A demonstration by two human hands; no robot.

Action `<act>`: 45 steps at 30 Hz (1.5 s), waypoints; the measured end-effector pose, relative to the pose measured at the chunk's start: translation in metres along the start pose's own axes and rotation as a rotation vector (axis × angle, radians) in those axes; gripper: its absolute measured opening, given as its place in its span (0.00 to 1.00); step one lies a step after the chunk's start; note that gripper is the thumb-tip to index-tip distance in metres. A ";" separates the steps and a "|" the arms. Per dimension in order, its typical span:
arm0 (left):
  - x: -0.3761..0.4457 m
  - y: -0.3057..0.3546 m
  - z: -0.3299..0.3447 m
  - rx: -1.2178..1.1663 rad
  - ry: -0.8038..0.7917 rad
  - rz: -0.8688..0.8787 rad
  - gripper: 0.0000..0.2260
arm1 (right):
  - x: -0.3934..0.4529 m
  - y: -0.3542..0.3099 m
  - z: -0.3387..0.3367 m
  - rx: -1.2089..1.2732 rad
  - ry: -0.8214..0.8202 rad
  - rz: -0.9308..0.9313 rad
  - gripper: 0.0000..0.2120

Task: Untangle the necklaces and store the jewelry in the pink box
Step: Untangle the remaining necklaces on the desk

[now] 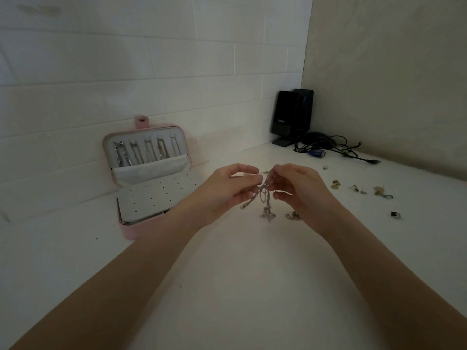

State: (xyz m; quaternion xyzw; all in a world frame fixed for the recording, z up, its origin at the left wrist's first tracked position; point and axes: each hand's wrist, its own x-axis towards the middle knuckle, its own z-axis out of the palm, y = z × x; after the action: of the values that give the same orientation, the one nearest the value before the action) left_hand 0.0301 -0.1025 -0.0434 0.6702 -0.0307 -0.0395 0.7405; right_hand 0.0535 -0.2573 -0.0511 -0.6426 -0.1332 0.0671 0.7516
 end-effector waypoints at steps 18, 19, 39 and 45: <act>0.005 -0.007 -0.004 0.349 0.048 -0.004 0.05 | 0.007 0.012 -0.004 -0.535 0.182 -0.170 0.03; 0.005 -0.008 -0.005 0.322 0.071 -0.009 0.06 | 0.007 0.012 -0.004 -0.540 0.177 -0.178 0.03; 0.005 -0.007 -0.005 0.492 0.099 0.034 0.08 | 0.003 0.013 -0.002 -0.614 0.012 -0.195 0.04; 0.005 -0.009 -0.008 0.421 0.077 -0.058 0.08 | 0.004 0.016 -0.005 -0.535 -0.066 -0.080 0.05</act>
State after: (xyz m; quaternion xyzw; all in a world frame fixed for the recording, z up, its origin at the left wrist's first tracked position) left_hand 0.0357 -0.0964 -0.0529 0.8118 0.0091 -0.0280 0.5833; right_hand 0.0599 -0.2581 -0.0673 -0.8101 -0.1959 0.0208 0.5522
